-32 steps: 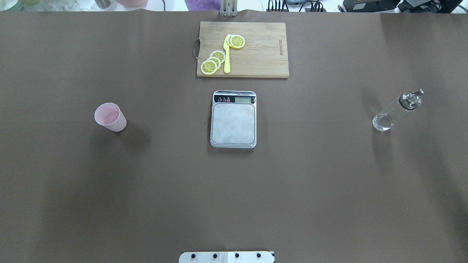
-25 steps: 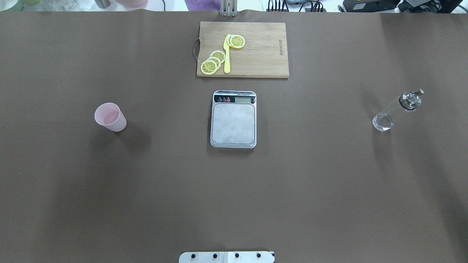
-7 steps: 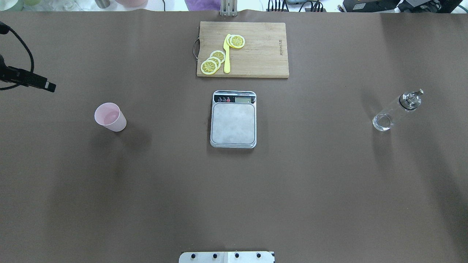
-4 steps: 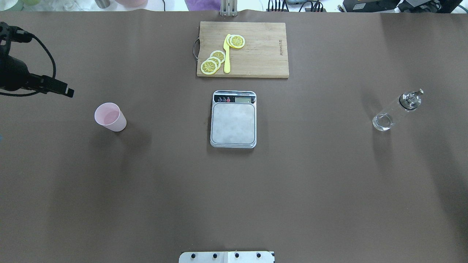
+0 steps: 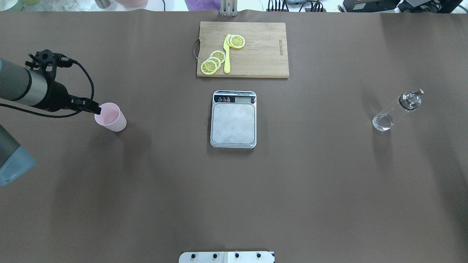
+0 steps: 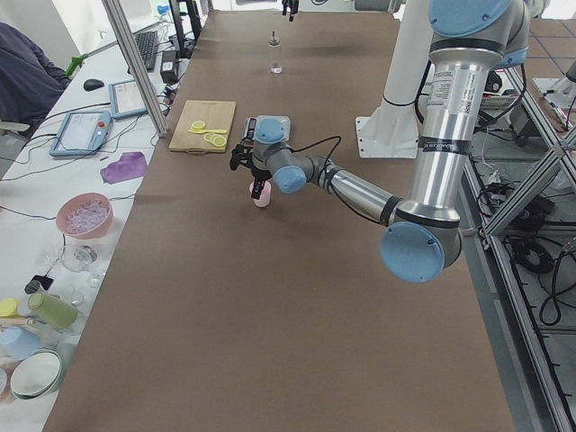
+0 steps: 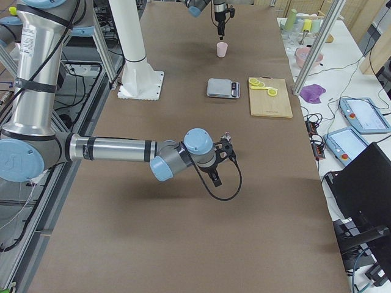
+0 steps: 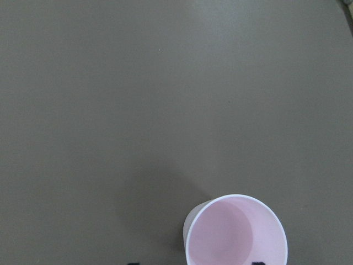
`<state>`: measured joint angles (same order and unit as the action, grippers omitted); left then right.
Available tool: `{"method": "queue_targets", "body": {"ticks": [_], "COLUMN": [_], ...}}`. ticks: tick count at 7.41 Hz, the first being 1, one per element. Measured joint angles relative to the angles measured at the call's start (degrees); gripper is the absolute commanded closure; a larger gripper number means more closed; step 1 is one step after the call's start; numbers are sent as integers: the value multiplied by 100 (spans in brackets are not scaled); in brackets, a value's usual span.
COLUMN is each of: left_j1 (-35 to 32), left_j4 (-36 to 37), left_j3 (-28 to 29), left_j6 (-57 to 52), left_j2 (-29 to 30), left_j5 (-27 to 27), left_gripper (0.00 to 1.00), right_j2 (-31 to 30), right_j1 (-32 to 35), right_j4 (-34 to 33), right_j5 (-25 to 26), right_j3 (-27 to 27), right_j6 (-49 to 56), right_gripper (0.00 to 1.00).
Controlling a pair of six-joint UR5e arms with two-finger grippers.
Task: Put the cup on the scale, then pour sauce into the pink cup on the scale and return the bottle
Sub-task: 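Reach the left gripper to the pink cup and close on its rim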
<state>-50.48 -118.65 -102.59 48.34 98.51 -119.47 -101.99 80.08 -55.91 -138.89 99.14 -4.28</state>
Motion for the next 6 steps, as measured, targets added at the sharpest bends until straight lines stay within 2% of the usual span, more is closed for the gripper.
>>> {"method": "queue_targets", "body": {"ticks": [3,4,6], "left_j1": [125,146,165], "left_j4": [-6,-8,-9], "left_j3": [330,409,453], "left_j6": [34,34,39], "left_j2": [211,271,304], "left_j5": [138,153,160], "left_gripper": [59,70,100], "right_j2": [9,11,12], "right_j1": [-1,-2,-1], "right_j4": [1,1,1], "right_j5": [4,8,10], "right_j3": [-23,-29,-34], "right_j6": [-2,-2,-2], "right_gripper": [1,1,1]}}
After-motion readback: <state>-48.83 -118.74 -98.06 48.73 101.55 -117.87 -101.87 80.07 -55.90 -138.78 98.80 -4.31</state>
